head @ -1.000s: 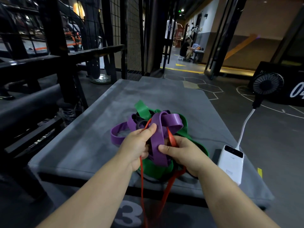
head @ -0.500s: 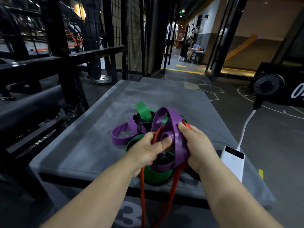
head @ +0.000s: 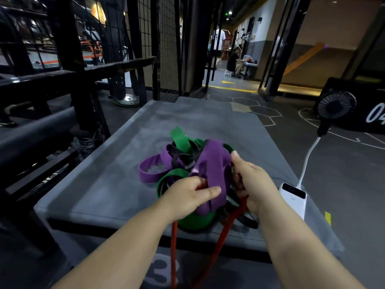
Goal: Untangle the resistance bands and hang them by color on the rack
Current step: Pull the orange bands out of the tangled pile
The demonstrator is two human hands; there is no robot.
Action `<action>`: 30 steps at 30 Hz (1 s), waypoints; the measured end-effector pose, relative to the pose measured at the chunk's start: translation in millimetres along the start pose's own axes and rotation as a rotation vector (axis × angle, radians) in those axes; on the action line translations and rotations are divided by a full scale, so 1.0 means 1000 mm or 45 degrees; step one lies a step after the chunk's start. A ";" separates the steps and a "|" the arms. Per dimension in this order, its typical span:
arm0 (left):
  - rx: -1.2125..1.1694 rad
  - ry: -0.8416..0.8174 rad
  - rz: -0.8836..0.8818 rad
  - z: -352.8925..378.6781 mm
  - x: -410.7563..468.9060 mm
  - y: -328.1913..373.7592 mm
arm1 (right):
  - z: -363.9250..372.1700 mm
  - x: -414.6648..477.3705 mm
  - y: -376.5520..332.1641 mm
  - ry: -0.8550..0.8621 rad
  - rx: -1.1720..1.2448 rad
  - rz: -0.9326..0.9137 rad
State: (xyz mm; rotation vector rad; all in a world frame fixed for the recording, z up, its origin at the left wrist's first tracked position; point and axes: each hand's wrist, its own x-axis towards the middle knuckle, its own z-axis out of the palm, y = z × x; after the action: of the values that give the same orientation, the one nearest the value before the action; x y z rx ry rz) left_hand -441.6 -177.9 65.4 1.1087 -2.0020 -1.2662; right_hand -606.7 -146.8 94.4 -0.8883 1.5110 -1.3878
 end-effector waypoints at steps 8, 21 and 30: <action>-0.656 0.291 -0.123 -0.016 -0.003 0.017 | -0.006 0.005 0.005 -0.063 -0.307 -0.158; -0.933 0.333 -0.202 -0.021 -0.001 0.018 | 0.021 -0.018 0.016 -0.551 -0.128 -0.200; -0.941 0.309 -0.293 -0.017 -0.001 0.018 | 0.016 -0.014 0.013 -0.472 0.012 -0.062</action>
State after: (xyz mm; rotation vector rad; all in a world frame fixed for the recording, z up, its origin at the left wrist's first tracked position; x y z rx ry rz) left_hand -434.5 -181.1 89.2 1.0537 -1.0889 -1.6939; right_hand -586.1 -137.7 83.7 -1.1137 1.2064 -1.1840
